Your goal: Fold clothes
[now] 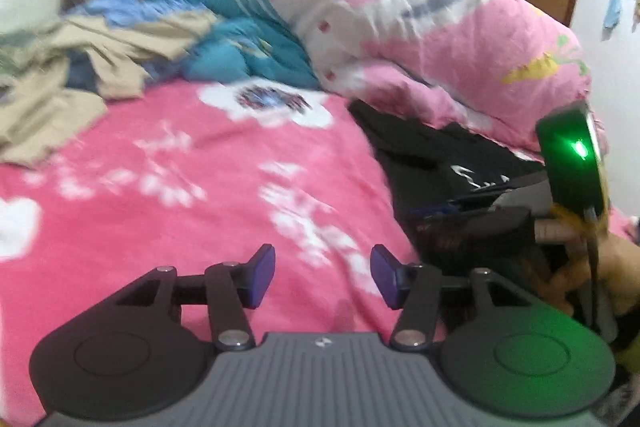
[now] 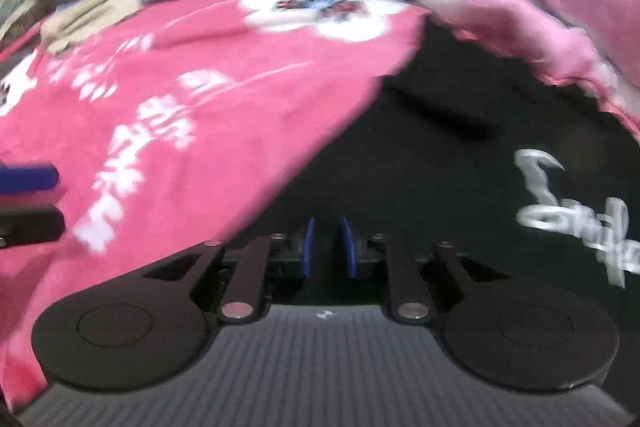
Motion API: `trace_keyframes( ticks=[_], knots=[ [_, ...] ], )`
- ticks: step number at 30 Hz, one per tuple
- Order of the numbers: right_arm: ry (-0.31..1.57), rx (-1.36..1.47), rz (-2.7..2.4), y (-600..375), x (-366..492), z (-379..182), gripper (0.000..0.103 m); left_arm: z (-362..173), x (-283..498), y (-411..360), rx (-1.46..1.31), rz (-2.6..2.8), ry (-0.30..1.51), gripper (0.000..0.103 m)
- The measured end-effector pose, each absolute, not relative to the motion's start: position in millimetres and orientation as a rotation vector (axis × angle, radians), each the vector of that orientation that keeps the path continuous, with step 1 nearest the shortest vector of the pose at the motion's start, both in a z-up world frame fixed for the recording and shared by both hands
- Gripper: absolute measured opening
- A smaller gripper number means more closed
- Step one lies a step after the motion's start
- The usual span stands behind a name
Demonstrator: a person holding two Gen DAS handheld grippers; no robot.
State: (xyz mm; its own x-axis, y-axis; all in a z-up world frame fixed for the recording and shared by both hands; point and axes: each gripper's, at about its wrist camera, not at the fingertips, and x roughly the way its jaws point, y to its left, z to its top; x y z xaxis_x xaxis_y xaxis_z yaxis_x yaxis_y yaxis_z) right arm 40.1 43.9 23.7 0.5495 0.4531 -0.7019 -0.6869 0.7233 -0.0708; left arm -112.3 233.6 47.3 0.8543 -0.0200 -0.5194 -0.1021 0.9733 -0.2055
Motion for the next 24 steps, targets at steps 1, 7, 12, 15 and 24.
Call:
trace_keyframes(
  ticks=[1, 7, 12, 15, 24],
  knots=[
    [0.697, -0.369, 0.721, 52.3, 34.3, 24.8, 0.013, 47.3, -113.0, 239.2, -0.239, 0.059, 0.543, 0.058],
    [0.588, -0.420, 0.888, 101.0, 0.4, 31.5, 0.011, 45.2, -116.0, 275.5, -0.342, 0.111, 0.525, 0.058],
    [0.689, -0.153, 0.571, 35.0, 88.3, 42.5, 0.014, 38.2, -118.3, 292.3, -0.422, 0.109, 0.519, 0.058],
    [0.826, -0.088, 0.488, 25.8, 135.3, 14.5, 0.014, 38.3, -117.4, 290.4, -0.447, 0.101, 0.523, 0.058],
    [0.742, -0.097, 0.836, 99.4, 106.2, 35.7, 0.013, 49.2, -107.0, 255.9, -0.424, -0.001, 0.533, 0.061]
  ],
)
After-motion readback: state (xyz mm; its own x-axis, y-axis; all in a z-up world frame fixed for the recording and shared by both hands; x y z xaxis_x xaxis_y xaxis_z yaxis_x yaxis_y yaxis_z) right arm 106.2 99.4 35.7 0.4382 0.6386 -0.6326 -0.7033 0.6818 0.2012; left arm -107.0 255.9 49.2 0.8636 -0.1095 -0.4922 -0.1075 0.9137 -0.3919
